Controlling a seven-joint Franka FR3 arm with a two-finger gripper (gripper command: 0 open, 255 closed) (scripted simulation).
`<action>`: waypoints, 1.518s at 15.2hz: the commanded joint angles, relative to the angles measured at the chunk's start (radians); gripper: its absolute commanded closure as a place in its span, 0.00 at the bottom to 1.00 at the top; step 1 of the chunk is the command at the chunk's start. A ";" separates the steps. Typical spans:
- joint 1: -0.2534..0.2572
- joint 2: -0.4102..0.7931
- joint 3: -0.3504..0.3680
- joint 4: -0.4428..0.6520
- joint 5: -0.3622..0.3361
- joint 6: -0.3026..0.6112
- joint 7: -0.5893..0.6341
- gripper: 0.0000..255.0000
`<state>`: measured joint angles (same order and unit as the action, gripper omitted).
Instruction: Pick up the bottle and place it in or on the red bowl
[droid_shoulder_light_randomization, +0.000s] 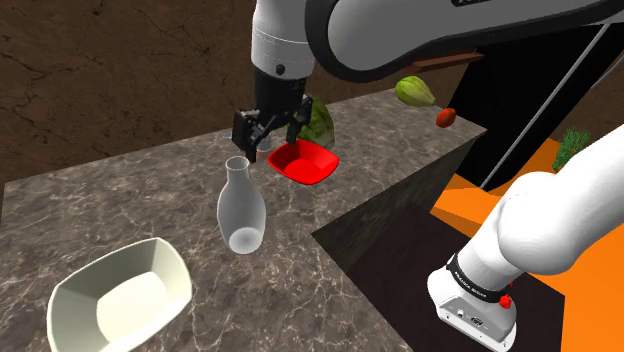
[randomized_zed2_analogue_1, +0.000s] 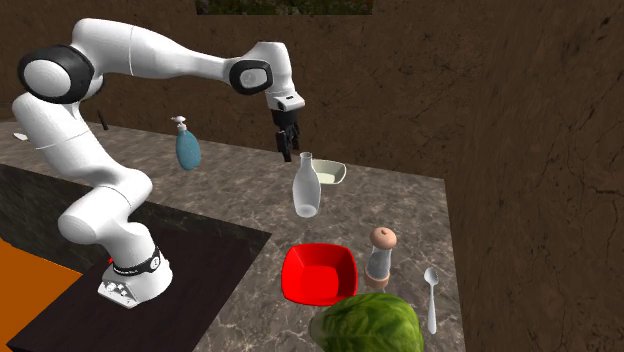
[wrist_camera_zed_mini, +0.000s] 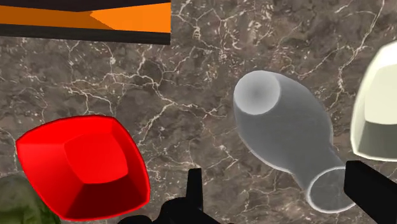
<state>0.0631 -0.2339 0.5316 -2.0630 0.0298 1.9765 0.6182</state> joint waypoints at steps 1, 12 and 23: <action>0.002 0.078 0.044 0.055 -0.045 0.015 0.068 0.00; 0.014 0.220 0.086 0.065 -0.146 0.116 0.173 0.00; 0.014 0.219 0.086 0.065 -0.146 0.116 0.172 1.00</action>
<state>0.0766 -0.0152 0.6175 -1.9975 -0.1160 2.0922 0.7906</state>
